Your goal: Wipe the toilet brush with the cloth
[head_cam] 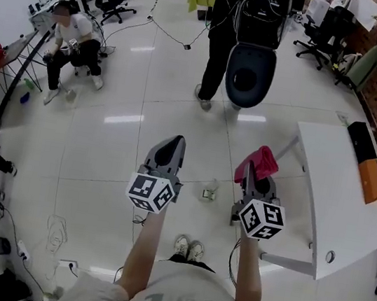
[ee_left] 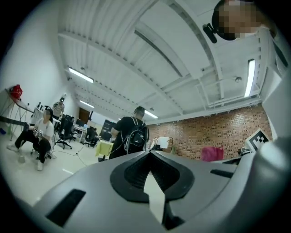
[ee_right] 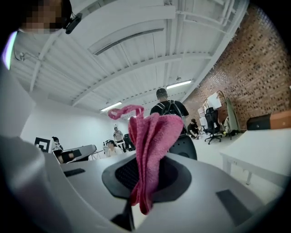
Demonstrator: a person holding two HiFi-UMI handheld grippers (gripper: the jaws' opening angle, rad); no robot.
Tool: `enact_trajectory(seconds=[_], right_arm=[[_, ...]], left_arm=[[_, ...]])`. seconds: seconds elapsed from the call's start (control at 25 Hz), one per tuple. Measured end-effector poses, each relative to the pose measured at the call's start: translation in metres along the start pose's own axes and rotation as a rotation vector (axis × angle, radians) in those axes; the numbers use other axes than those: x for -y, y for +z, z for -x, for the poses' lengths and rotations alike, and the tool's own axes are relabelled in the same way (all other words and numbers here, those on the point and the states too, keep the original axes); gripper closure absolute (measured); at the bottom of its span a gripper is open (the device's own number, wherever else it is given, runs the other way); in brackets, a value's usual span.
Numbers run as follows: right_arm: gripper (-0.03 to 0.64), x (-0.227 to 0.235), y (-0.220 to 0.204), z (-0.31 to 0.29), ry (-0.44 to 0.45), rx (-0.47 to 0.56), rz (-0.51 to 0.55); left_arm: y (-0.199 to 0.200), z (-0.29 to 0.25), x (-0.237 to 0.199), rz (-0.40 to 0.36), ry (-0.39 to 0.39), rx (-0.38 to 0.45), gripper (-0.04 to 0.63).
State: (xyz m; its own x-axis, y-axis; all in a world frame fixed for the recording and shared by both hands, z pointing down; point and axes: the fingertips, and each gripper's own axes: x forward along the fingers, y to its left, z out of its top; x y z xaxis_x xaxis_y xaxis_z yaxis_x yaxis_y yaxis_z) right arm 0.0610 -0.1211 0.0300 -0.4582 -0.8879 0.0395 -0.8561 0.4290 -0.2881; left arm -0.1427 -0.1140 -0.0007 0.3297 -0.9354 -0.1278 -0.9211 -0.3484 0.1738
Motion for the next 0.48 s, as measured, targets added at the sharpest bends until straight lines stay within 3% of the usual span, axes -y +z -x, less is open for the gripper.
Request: enact_trajectory(seconds=[0.24,0.48], right_arm=[[0.586,-0.022,-0.015,0.036,-0.013,-0.021,0.033],[0.586,-0.061,-0.017,0.078,0.018,0.020,0.086]], left_arm=[[-0.016,0.036,0.003,0.046,-0.038,-0.022,0.591],[-0.003,0.074,0.037,0.015,-0.112,0.002,0.591]])
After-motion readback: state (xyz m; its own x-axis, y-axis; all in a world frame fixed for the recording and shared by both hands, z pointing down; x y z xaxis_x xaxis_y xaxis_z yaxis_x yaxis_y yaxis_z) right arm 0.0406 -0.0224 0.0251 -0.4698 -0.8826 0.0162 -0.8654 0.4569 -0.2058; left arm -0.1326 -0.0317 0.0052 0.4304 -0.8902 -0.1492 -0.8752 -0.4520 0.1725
